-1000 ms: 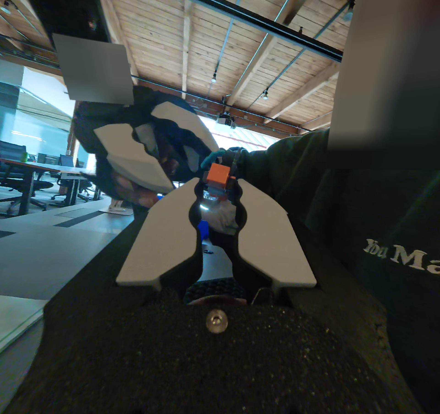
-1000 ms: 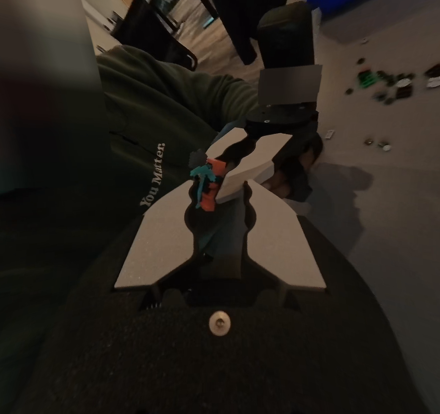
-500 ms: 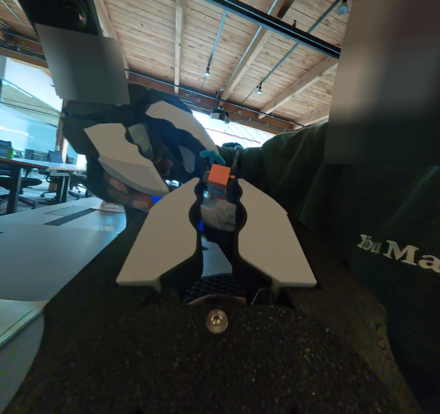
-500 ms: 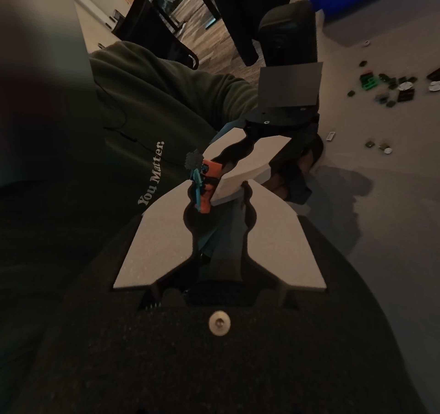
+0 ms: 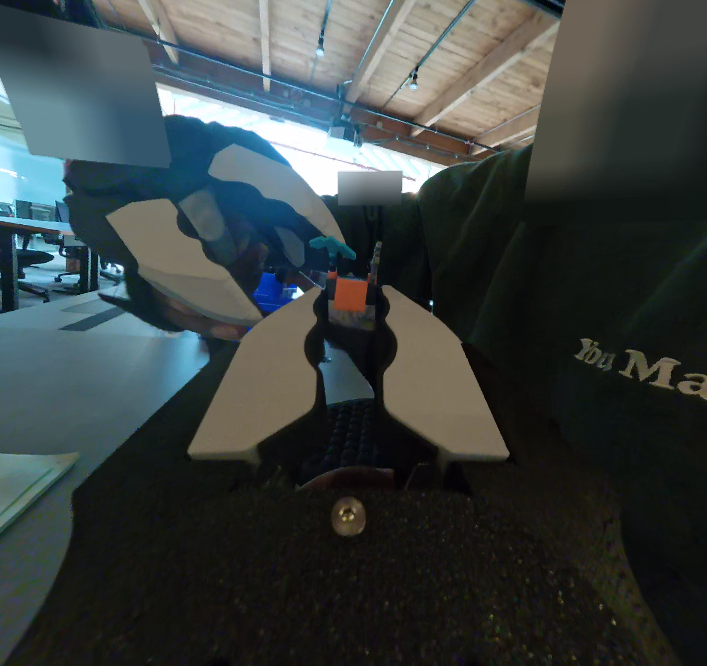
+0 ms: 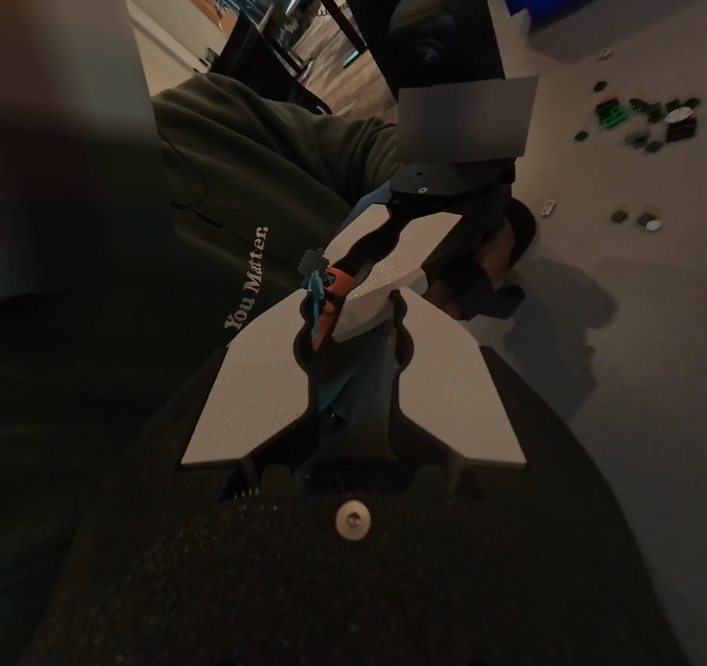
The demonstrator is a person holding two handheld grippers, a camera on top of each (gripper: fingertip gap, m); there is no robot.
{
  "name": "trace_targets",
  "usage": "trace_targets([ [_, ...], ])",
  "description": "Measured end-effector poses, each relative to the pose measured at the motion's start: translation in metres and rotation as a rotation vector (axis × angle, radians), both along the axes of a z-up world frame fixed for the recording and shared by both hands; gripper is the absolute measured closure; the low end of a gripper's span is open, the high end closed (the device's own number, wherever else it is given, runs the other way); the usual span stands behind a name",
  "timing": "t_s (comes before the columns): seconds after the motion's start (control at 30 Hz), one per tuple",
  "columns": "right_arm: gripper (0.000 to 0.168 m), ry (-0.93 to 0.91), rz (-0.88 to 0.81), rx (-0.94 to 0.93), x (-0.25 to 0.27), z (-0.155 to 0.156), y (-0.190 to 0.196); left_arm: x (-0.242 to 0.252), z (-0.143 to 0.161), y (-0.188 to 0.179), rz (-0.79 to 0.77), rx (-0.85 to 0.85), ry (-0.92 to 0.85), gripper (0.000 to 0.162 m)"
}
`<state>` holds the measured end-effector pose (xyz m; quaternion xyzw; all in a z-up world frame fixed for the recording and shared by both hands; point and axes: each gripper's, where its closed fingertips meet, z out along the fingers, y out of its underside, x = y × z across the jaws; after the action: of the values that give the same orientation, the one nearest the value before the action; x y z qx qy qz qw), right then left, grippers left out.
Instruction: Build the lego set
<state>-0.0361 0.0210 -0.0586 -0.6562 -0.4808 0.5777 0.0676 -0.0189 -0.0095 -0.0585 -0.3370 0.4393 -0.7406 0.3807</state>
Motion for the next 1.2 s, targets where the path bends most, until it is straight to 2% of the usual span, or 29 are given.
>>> trace_targets([
  [0.2, 0.126, -0.044, 0.013, -0.029, 0.005, -0.006, -0.006, 0.004, -0.007, -0.002, 0.034, 0.107, 0.058, 0.138],
  [0.47, 0.121, -0.068, 0.016, -0.081, 0.010, -0.019, -0.015, 0.009, -0.022, -0.006, 0.119, 0.336, 0.171, 0.137],
  [0.73, 0.131, -0.040, 0.015, -0.167, 0.012, -0.021, -0.025, 0.011, -0.027, -0.007, 0.146, 0.408, 0.191, 0.137],
  [1.0, 0.136, 0.032, 0.009, -0.231, 0.010, -0.019, -0.027, 0.009, -0.024, -0.009, 0.138, 0.396, 0.161, 0.138],
  [1.2, 0.136, 0.142, -0.038, -0.260, 0.005, -0.007, -0.022, 0.004, -0.009, -0.005, 0.120, 0.286, 0.081, 0.137],
])
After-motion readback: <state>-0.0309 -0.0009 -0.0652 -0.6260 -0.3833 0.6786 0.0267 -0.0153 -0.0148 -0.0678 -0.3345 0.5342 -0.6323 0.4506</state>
